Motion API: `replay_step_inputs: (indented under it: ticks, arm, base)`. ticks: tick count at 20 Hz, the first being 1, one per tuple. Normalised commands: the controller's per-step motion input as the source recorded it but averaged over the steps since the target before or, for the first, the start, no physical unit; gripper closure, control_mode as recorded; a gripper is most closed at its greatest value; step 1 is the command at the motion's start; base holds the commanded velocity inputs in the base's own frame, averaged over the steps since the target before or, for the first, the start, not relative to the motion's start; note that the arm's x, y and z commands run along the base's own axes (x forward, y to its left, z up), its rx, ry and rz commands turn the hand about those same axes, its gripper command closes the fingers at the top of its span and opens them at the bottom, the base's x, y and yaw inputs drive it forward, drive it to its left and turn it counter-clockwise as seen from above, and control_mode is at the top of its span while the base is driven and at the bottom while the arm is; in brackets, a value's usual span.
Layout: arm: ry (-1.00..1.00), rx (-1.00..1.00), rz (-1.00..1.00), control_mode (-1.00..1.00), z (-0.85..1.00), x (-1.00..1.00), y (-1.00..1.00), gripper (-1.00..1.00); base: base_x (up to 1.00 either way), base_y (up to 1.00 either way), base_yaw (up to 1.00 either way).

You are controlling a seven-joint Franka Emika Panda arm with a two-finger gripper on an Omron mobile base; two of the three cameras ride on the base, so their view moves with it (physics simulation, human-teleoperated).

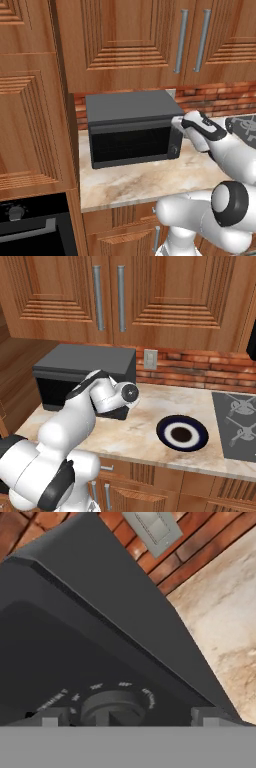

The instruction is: Pull the toaster oven rack outwards. Pick up the baguette from the plate and place it on the toaster oven rack. Close the toaster oven door fully and set the temperature to the lowest setting.

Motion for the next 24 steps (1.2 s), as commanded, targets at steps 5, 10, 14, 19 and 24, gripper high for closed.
replay_step_inputs:
  ticks: [5,10,14,19,24]
  arm:
    - [0.00,0.00,0.05,-1.00,0.00,0.28,-0.13,-1.00]
    - [-0.01,0.00,0.04,-1.00,0.00,0.29,-0.01,-1.00]
    - [-0.04,0.00,0.01,-1.00,-0.03,0.21,0.00,-1.00]
    - [-0.02,0.00,0.00,-1.00,-0.05,0.19,0.00,-1.00]
    - [0.00,0.00,0.00,-1.00,-0.02,0.19,0.00,-1.00]
  base:
    - [0.00,0.00,0.00]
    - [0.00,0.00,0.00]
    - [0.00,0.00,0.00]
    - [0.00,0.00,0.00]
    - [0.00,0.00,0.00]
